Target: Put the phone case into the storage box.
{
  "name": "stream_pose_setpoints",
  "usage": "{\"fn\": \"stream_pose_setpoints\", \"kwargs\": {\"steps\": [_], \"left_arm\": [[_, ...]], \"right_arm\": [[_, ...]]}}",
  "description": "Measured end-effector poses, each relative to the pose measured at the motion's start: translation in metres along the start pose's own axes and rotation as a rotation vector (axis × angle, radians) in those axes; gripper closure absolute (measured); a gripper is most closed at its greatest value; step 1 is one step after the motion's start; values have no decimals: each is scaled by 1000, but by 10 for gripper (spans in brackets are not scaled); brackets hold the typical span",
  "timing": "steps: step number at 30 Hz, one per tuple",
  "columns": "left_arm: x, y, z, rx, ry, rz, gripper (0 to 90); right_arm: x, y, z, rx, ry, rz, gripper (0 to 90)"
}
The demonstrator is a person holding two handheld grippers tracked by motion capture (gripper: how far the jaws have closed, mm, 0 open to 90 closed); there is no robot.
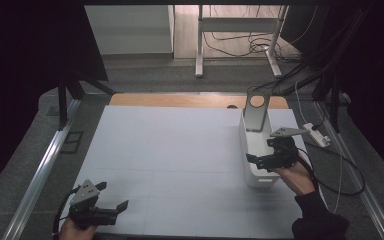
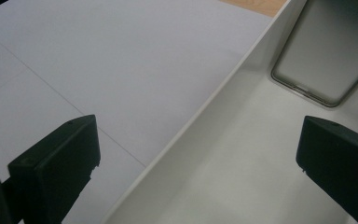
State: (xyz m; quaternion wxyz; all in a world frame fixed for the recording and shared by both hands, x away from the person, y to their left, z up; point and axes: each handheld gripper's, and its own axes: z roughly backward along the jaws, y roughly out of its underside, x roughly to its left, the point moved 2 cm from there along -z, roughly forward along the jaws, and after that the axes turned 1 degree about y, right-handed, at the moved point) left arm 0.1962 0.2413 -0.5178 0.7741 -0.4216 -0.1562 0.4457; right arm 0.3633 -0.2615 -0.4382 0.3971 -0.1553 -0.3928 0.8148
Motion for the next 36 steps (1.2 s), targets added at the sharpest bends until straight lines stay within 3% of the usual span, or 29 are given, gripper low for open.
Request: {"fn": "stream_pose_setpoints", "kwargs": {"steps": [14, 25, 36], "left_arm": [[0, 0, 0, 1, 4, 3, 1], [1, 0, 0, -2, 7, 8, 0], [1, 0, 0, -5, 6, 11, 0]], "right_arm": [[17, 19, 15, 10, 30, -1, 0], [22, 29, 35, -22, 57, -4, 0], [26, 42, 50, -19, 87, 7, 0]]}}
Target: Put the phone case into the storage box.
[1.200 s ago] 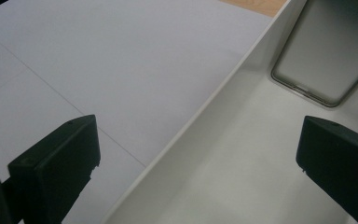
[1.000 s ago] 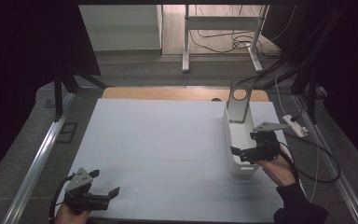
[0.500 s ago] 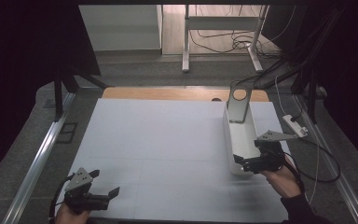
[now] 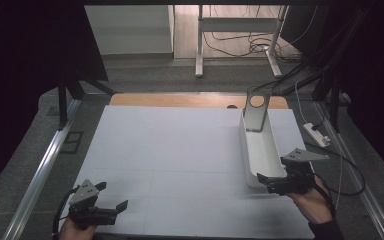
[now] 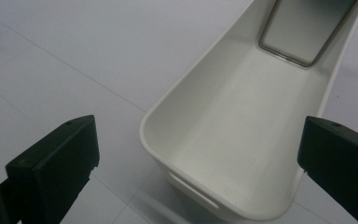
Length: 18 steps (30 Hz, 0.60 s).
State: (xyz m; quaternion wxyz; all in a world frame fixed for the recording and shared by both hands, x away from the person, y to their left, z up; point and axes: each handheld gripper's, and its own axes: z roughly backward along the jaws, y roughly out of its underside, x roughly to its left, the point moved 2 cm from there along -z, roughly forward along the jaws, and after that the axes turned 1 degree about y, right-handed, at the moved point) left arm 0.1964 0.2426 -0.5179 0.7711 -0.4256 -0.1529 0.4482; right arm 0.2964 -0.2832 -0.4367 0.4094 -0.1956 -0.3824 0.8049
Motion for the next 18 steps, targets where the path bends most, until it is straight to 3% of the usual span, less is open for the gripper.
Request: {"fn": "stream_pose_setpoints", "kwargs": {"steps": [8, 18], "left_arm": [[0, 0, 0, 0, 1, 1, 0], [1, 0, 0, 0, 3, 4, 0]], "right_arm": [[-1, 8, 10, -7, 38, 7, 0], [-8, 21, 24, -21, 69, -29, 0]]}}
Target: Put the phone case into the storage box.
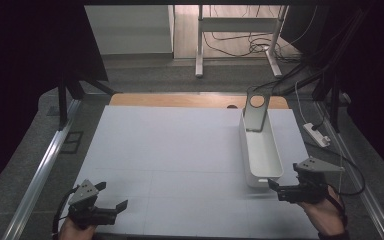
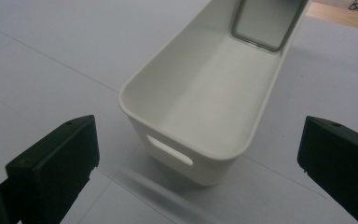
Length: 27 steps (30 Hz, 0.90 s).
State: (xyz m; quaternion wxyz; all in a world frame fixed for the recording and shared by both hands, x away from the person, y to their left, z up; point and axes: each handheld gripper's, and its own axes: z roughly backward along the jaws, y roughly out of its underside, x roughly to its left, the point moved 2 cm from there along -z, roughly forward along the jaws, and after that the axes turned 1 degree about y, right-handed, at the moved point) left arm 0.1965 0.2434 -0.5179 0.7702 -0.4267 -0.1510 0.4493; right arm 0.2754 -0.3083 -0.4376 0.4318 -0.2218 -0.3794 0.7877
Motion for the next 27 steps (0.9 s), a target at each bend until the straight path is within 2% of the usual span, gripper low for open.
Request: {"fn": "stream_pose_setpoints", "kwargs": {"steps": [8, 15, 27], "left_arm": [[0, 0, 0, 0, 1, 3, 0], [0, 0, 0, -2, 2, 5, 0], [1, 0, 1, -11, 6, 8, 0]], "right_arm": [[-6, 17, 6, 15, 28, -27, 0], [-7, 30, 11, 14, 30, -60, 0], [-6, 49, 16, 40, 46, -70, 0]]}}
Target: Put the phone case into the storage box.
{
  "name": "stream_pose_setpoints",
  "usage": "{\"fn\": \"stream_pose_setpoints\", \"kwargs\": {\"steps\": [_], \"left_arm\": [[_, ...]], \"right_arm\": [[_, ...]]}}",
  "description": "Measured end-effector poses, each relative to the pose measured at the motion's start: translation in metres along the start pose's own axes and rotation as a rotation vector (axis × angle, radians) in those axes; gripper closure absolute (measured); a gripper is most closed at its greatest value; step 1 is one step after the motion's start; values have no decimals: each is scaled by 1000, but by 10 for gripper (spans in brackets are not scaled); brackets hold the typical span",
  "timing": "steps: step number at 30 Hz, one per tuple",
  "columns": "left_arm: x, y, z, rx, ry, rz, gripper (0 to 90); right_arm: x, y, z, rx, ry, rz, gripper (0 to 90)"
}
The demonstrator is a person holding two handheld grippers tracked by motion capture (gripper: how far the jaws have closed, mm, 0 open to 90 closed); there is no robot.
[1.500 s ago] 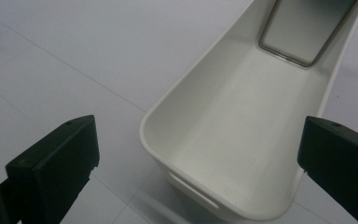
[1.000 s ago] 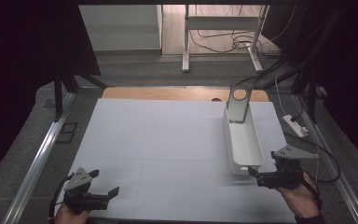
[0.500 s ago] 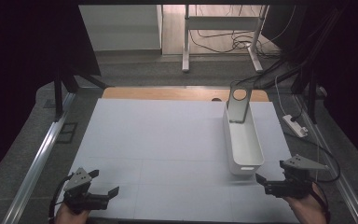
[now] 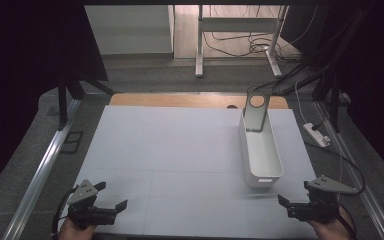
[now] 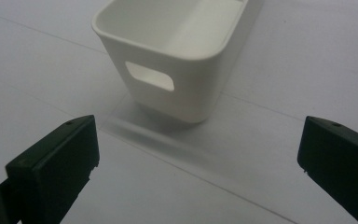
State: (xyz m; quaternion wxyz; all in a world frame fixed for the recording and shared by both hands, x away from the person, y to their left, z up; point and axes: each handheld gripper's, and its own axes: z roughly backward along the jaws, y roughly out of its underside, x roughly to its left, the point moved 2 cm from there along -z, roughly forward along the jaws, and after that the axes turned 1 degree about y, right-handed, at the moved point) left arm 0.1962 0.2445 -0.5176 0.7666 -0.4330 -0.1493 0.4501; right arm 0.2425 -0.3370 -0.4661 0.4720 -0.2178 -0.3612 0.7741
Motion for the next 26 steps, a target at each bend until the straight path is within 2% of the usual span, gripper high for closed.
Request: {"fn": "stream_pose_setpoints", "kwargs": {"steps": [9, 19, 26], "left_arm": [[0, 0, 1, -8, 11, 2, 0], [1, 1, 2, -19, 20, 3, 0], [2, 1, 3, -32, 33, 7, 0]], "right_arm": [[-1, 11, 2, 22, 10, -6, 0], [-5, 24, -4, 80, 38, 1, 0], [-7, 25, -7, 110, 36, -9, 0]]}}
